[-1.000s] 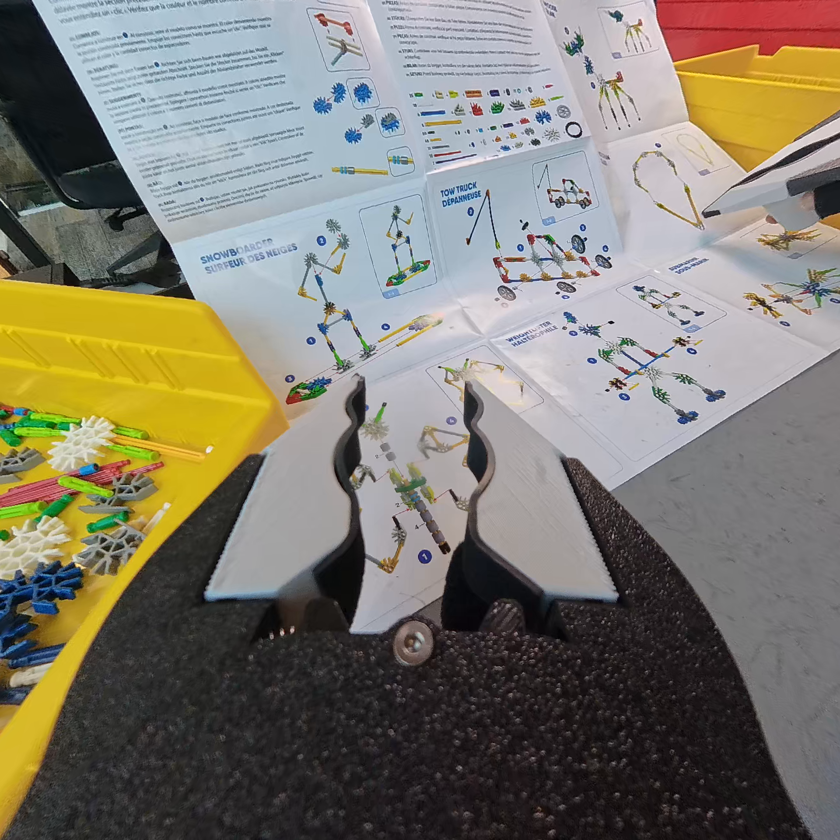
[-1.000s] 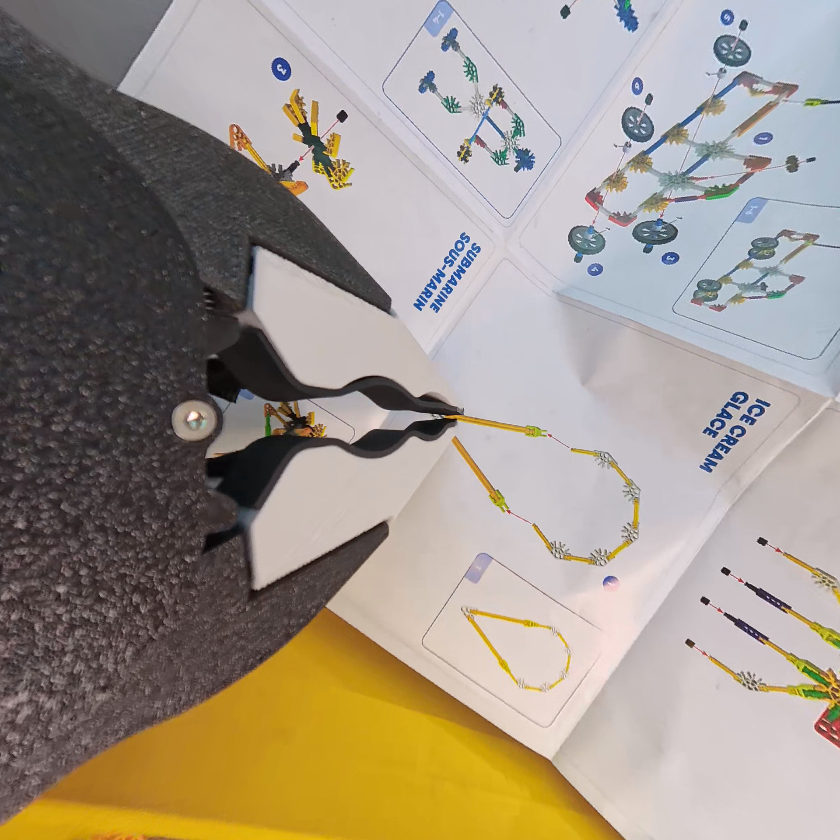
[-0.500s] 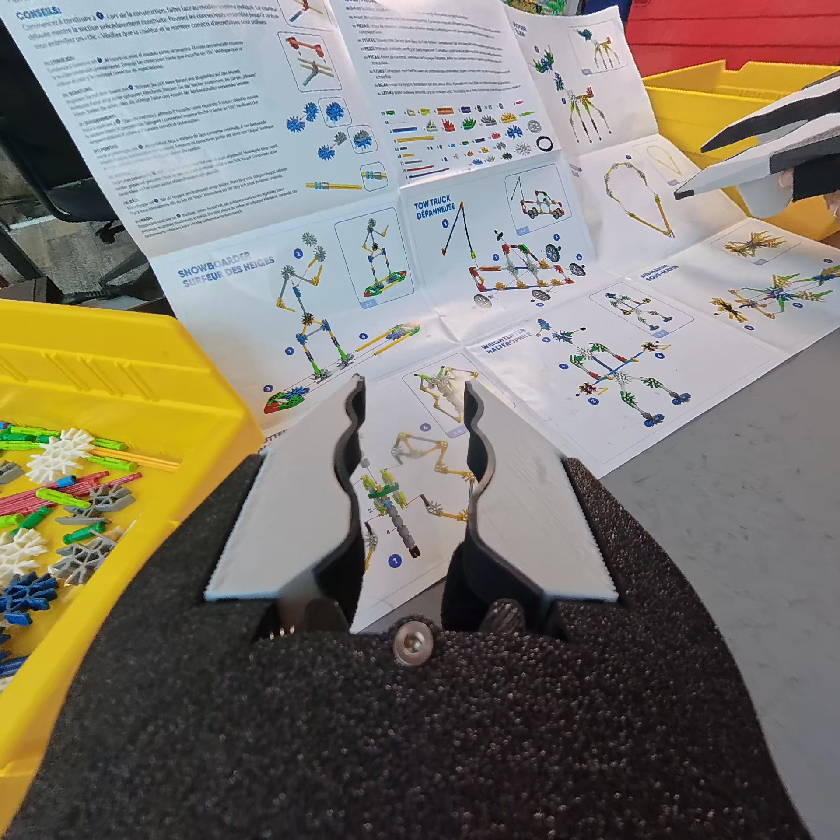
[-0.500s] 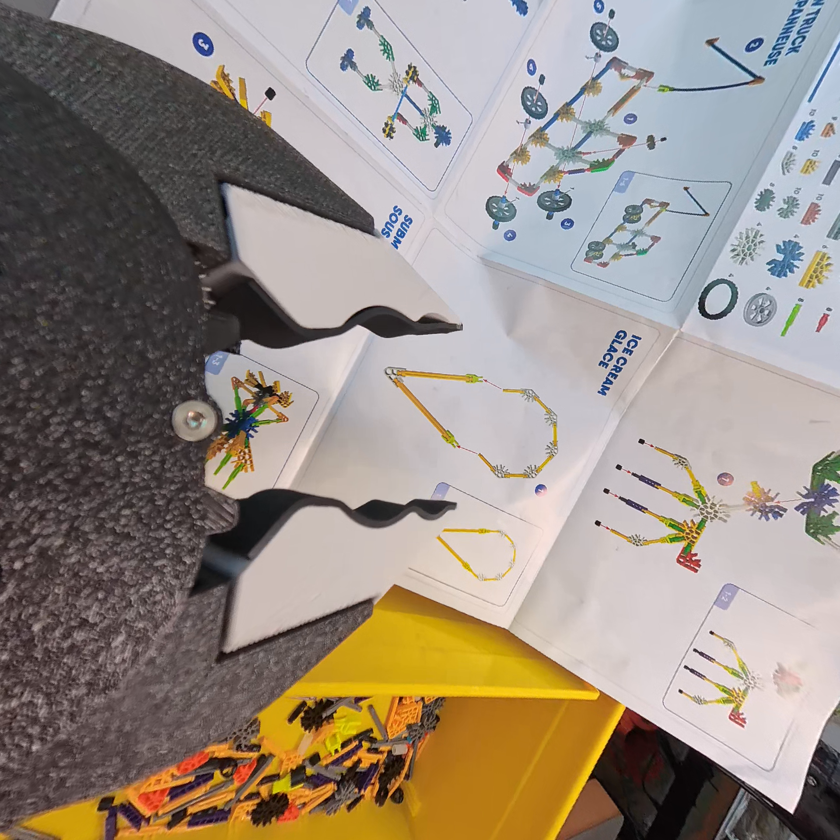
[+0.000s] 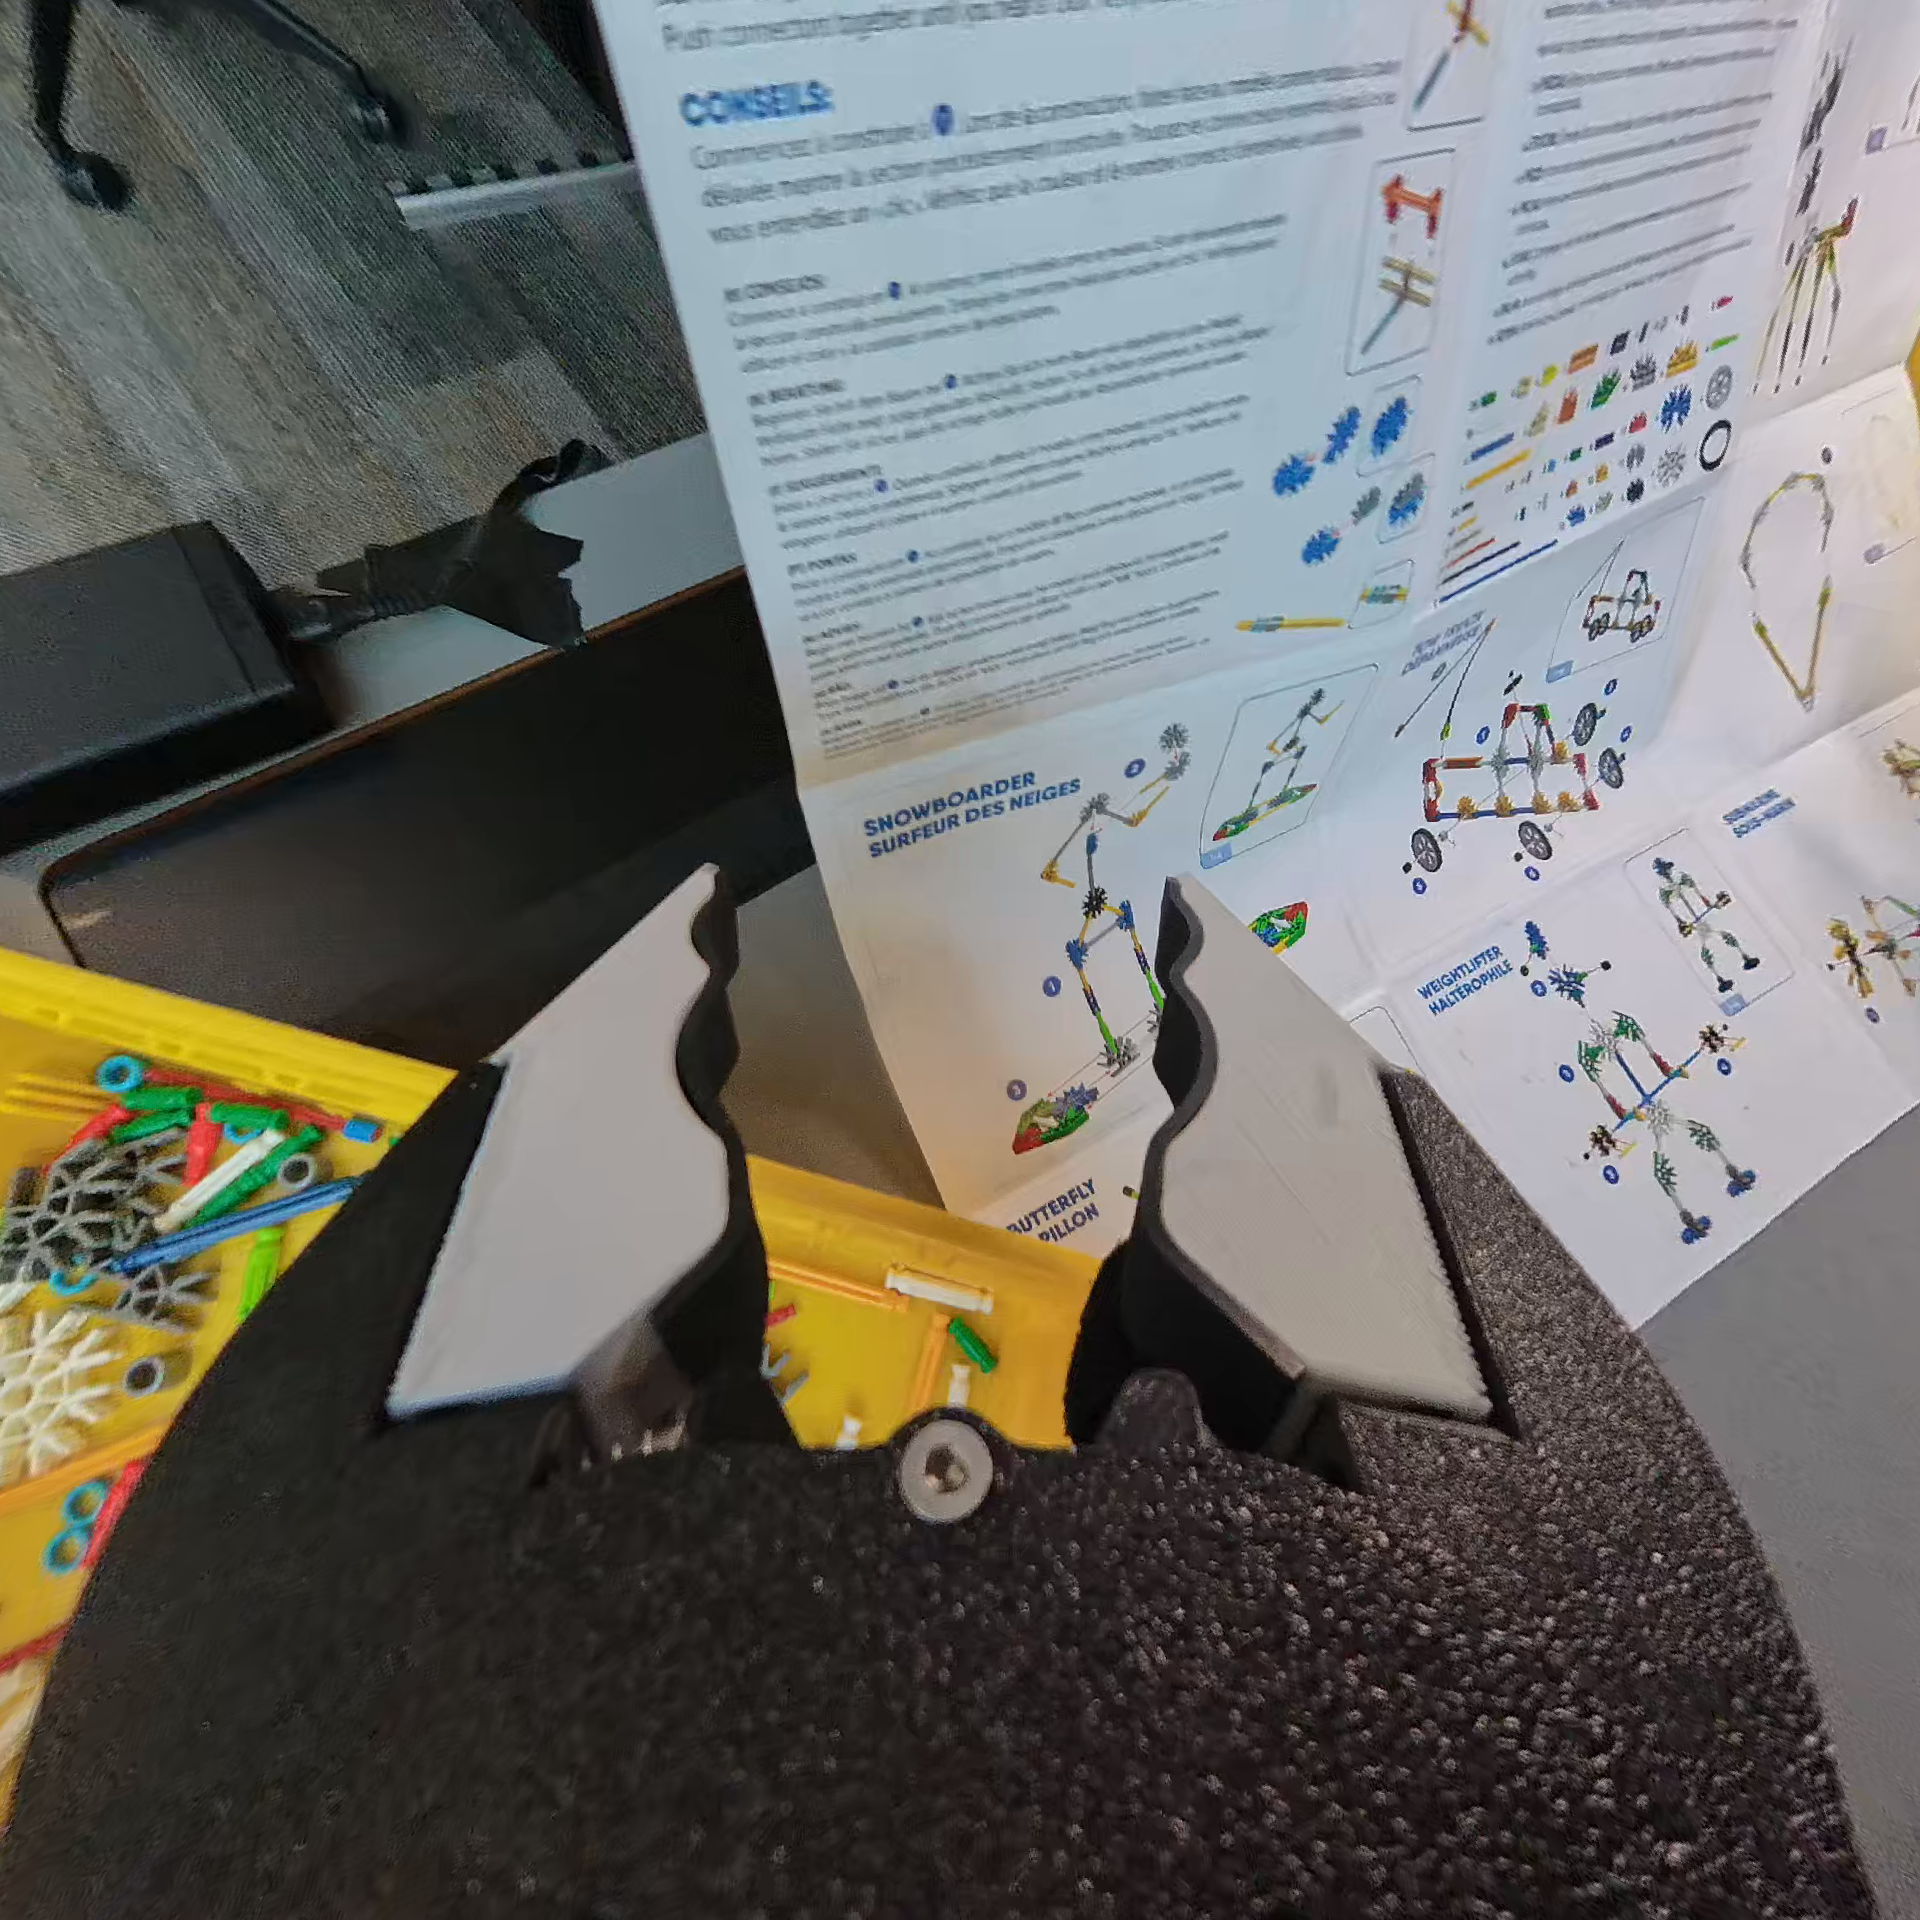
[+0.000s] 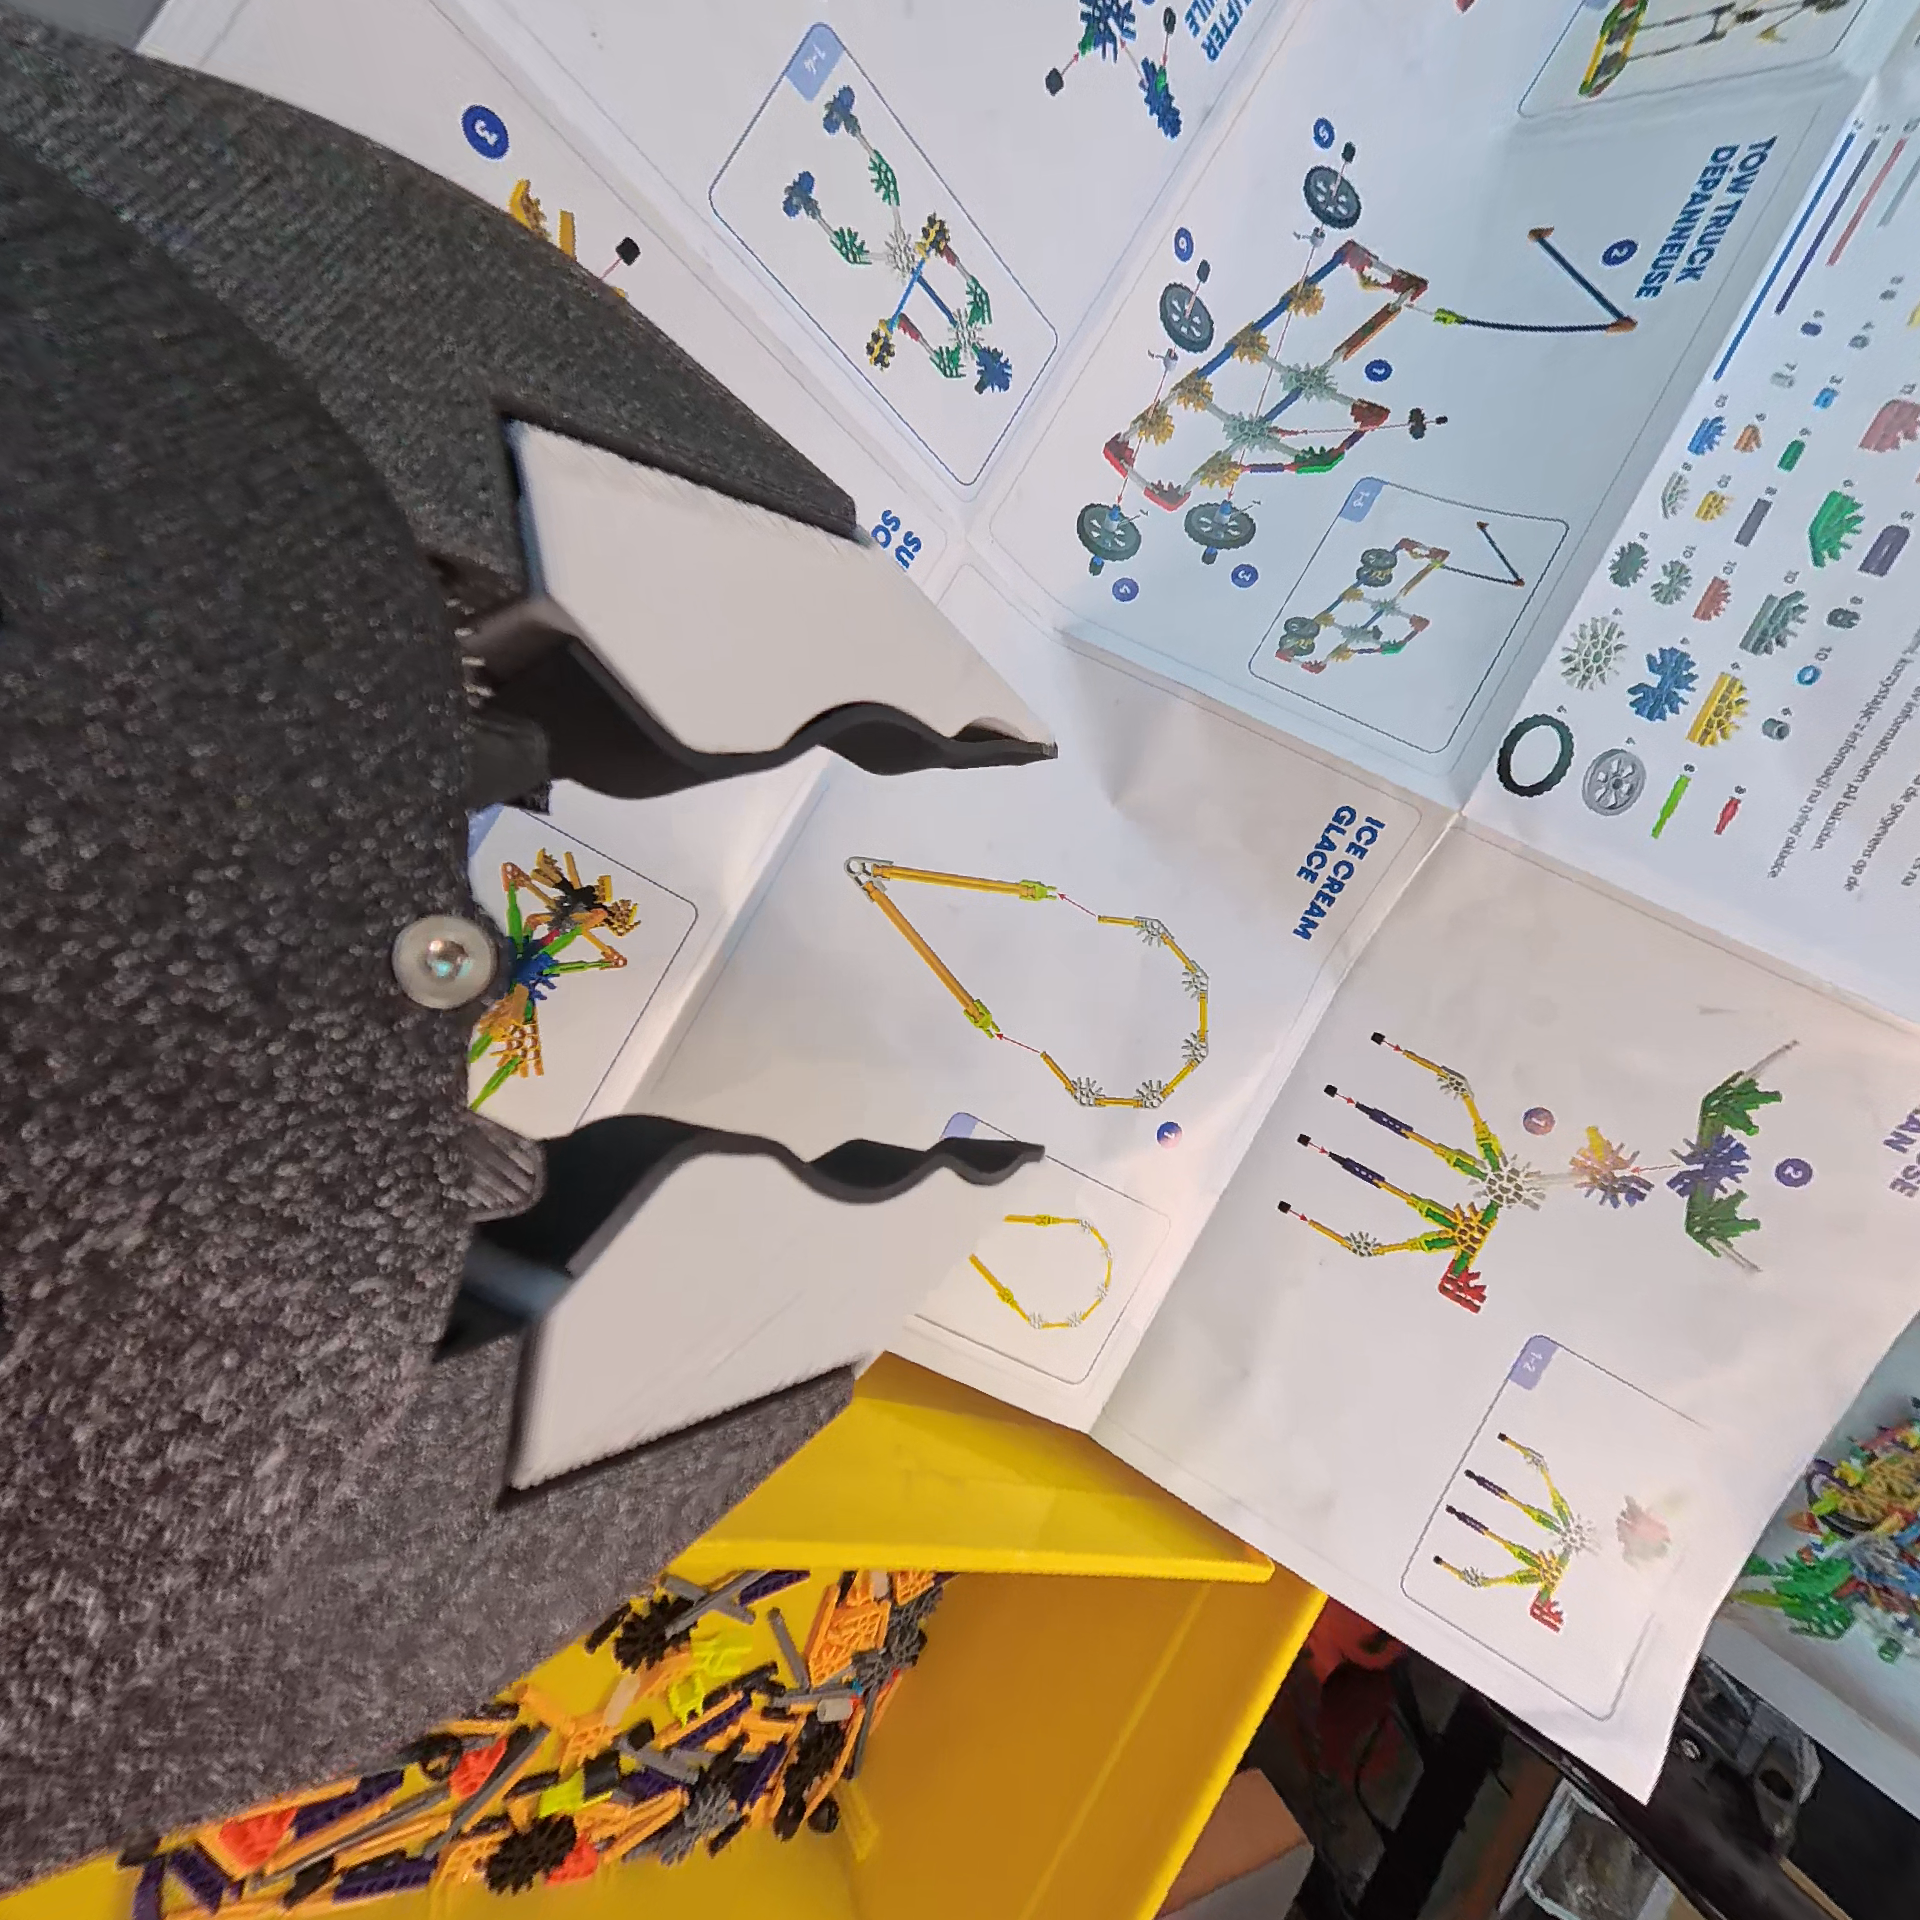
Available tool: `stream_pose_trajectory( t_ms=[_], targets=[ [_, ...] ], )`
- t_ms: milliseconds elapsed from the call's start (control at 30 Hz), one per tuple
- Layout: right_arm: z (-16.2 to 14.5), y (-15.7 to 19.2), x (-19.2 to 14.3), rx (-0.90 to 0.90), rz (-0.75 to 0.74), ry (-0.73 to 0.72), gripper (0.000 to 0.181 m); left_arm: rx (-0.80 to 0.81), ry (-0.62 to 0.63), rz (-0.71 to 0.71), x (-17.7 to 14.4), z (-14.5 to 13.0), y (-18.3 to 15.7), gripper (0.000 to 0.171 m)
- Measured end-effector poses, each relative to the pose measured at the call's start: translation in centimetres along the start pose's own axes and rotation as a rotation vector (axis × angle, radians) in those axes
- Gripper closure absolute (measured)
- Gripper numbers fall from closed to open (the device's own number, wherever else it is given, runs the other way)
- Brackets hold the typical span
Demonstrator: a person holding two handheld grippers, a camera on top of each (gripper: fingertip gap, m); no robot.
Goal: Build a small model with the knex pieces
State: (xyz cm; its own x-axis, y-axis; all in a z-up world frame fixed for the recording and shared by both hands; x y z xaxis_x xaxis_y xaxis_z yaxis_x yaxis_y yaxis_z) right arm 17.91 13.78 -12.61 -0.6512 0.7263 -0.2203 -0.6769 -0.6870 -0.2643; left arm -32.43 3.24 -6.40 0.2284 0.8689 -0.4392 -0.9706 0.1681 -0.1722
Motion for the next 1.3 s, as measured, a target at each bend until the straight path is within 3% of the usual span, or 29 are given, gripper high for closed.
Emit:
stream_pose_trajectory(
  t_ms=[133,200,267,300,333,367,533,733,933,1100,1300],
  targets=[
    [-0.1,0.2,0.1,-0.03,0.019,-0.009,0.113,-0.031,0.069,-0.085,3.8,0.9,3.6,0.088],
    [-0.3,0.3,0.2,-0.045,0.03,-0.01,0.115,-0.021,0.074,-0.141,5.3,1.0,4.2,0.096],
    [-0.5,0.4,0.2,-0.057,0.041,-0.01,0.117,-0.025,0.076,-0.224,6.3,1.1,4.1,0.121],
    [-0.5,0.4,0.3,-0.061,0.045,-0.01,0.117,-0.02,0.095,-0.218,6.7,1.0,4.3,0.148],
    [-0.6,0.4,0.3,-0.064,0.048,-0.01,0.118,-0.025,0.114,-0.207,7.0,0.8,4.5,0.164],
    [-0.6,0.5,0.3,-0.064,0.051,-0.01,0.118,-0.046,0.127,-0.214,7.2,0.7,4.7,0.171],
    [-0.7,0.6,0.4,-0.06,0.064,-0.008,0.119,-0.004,0.181,-0.084,5.8,0.2,6.7,0.171],
    [-0.9,1.4,0.4,-0.075,0.094,-0.013,0.121,0.255,0.358,0.057,5.6,-0.5,7.3,0.171],
    [-2.0,4.0,1.2,-0.116,0.227,0.058,0.12,0.367,0.452,0.109,6.3,-1.0,8.1,0.171],
    [-1.1,4.8,4.2,-0.07,0.233,0.086,0.125,0.375,0.441,0.108,6.3,-0.8,8.2,0.171],
    [-2.5,4.6,8.7,0.004,0.198,0.272,0.133,0.371,0.41,0.121,6.1,-0.8,8.3,0.171]
  ],
)
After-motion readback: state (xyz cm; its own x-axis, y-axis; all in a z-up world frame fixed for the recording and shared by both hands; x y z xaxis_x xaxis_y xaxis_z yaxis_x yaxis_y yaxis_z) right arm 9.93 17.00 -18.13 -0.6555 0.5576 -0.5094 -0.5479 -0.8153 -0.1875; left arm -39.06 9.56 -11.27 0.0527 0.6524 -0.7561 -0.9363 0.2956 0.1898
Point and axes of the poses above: each gripper's, where its closed fingertips meet, x out along the fingers, z out of its top, y = z × x across the jaws, the point moved 10 cm from there along -x, back along the fingers, and after that the axes turned 13 degrees about -y, right-handed, at the moved point
